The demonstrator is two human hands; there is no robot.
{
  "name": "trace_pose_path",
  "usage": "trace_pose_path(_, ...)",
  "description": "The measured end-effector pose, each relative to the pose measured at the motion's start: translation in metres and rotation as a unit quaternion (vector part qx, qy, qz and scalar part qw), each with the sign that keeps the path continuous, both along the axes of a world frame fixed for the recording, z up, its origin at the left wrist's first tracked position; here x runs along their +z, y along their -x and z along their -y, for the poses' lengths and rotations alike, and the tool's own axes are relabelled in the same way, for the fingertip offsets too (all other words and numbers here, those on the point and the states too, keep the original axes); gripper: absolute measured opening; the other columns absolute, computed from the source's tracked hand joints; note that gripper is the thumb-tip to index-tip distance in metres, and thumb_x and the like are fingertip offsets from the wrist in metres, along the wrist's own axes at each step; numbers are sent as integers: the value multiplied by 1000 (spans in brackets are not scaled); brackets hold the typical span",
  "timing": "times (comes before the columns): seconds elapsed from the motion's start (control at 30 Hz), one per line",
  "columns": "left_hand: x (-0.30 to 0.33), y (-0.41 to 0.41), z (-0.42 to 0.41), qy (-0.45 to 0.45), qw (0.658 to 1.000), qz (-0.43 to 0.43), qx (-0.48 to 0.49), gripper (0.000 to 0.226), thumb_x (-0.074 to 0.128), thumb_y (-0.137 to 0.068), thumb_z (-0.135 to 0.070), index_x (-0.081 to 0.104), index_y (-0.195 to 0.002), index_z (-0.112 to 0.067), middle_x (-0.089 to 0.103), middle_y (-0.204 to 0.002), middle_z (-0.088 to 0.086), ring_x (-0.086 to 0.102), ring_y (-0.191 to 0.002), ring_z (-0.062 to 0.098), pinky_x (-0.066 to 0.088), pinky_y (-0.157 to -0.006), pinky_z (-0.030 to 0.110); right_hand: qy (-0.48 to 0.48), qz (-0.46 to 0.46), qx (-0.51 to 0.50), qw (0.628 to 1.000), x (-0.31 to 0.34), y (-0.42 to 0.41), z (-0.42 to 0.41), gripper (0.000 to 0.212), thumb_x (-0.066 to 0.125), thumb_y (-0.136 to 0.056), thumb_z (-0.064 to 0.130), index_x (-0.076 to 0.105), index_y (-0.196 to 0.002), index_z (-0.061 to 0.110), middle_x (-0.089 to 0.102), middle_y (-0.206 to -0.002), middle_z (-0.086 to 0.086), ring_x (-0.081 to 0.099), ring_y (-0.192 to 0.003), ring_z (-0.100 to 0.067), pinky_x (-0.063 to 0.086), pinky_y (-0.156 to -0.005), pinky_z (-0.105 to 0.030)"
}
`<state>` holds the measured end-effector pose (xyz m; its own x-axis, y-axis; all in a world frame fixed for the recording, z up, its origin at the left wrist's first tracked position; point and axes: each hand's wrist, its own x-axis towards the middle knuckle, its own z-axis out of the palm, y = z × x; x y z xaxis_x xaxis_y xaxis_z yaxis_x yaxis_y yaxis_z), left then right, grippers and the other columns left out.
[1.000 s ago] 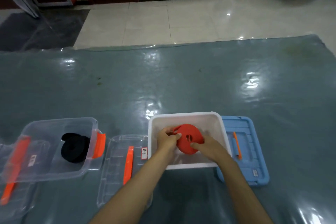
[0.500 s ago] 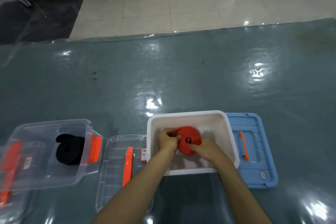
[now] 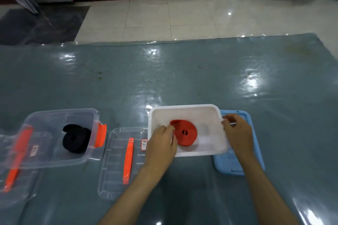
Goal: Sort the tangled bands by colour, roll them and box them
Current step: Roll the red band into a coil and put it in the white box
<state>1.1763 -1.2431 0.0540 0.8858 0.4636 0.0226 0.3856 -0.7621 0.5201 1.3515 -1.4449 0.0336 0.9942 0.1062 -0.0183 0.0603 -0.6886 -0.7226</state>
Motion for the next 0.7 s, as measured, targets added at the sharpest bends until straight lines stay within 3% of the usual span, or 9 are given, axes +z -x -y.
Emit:
trace_pose_path(0.07, 0, 28, 3, -95, 995, 30, 13, 37, 73, -90, -17, 69, -127, -14, 67, -128, 8, 64, -117, 30, 55, -95, 45, 6, -14, -52, 999, -17, -8, 25, 13, 64, -96, 17, 72, -106, 22, 72, -94, 0, 71, -88, -31, 56, -78, -40)
trace_pose_path(0.13, -6, 50, 4, -100, 994, -11, 53, 59, 68, -98, -30, 53, -151, -10, 51, -156, 13, 49, -144, 35, 43, -117, 49, 29, -68, -73, 995, -37, -8, 46, 25, 68, -97, 24, 70, -119, 14, 70, -105, -10, 71, -94, -39, 58, -86, -49)
trace_pose_path(0.2, -18, 64, 2, -63, 991, -90, 77, 77, 44, -108, -50, 17, -167, -10, 17, -175, 10, 18, -161, 33, 18, -131, 49, 77, -131, -59, 987, -58, -3, 63, 42, 74, -96, 33, 67, -127, 6, 69, -116, -19, 70, -103, -41, 56, -91, -47)
trace_pose_path(0.3, -35, 75, 3, -63, 984, -146, 80, 88, 0, -99, -71, -8, -167, -16, -6, -176, 1, -6, -164, 28, -2, -133, 45, 122, -158, -25, 980, -83, 8, 76, 21, 72, -96, 18, 75, -108, 2, 71, -110, -27, 69, -97, -42, 52, -82, -45)
trace_pose_path(0.4, -45, 79, 7, -52, 985, -139, 91, 88, -8, -97, -74, -12, -167, -20, -5, -176, -2, -10, -163, 28, -6, -132, 42, 125, -150, -61, 979, -92, 13, 81, 19, 64, -100, 14, 73, -92, -1, 71, -99, -29, 67, -89, -43, 48, -74, -45)
trace_pose_path(0.53, -52, 79, 4, -37, 986, -127, 99, 86, 4, -98, -72, -12, -167, -22, -7, -176, -4, -10, -163, 27, -4, -132, 43, 88, -140, -110, 980, -86, 15, 92, 24, 60, -103, 15, 71, -94, -5, 70, -99, -31, 66, -93, -45, 41, -74, -41)
trace_pose_path(0.7, -60, 79, 1, -9, 988, -114, 99, 87, 4, -97, -75, -11, -168, -26, -5, -177, -3, -7, -163, 27, -6, -131, 44, 36, -83, -164, 982, -62, 19, 119, 23, 59, -103, 12, 69, -95, -7, 68, -102, -35, 65, -95, -49, 41, -76, -44)
